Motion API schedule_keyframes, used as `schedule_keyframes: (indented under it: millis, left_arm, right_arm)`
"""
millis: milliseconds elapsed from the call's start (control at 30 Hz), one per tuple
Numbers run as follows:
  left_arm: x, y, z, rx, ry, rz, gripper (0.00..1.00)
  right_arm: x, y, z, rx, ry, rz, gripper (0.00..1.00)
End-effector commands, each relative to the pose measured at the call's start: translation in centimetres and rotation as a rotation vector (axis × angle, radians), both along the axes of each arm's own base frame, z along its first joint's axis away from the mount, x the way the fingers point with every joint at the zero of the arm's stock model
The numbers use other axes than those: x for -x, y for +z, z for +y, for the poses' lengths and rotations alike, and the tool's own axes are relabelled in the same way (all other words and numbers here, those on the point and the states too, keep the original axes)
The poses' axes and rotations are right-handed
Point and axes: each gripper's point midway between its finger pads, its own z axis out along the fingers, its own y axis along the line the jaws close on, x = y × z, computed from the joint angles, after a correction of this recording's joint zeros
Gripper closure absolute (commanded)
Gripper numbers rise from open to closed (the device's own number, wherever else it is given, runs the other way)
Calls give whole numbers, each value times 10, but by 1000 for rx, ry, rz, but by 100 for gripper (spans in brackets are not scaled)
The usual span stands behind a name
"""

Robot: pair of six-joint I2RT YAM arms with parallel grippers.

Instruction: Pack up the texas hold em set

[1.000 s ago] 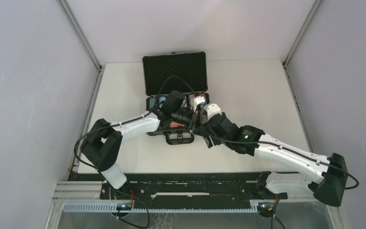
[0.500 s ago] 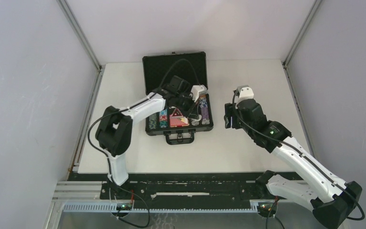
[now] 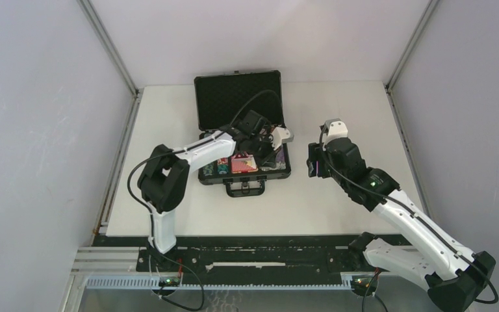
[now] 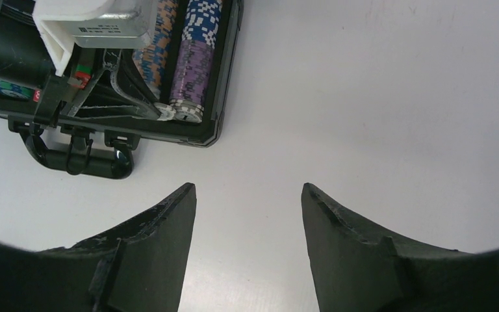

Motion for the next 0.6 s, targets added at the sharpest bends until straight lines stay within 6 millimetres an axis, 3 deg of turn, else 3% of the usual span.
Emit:
schedule_keyframes:
  millis: [0,300,567]
  left_arm:
    - [-14,27,-16,56,-20,-95,100]
    - [-14,35,-30,99,-38,-87,99]
    - [-9,23,-35,105,-49,-29,97]
  right_arm:
    - [-2,6,-3,-14,-15,-28,32]
    - [-3,1,0,-9,4,-11,32]
    - [-4,-3,0,-5,0,2,32]
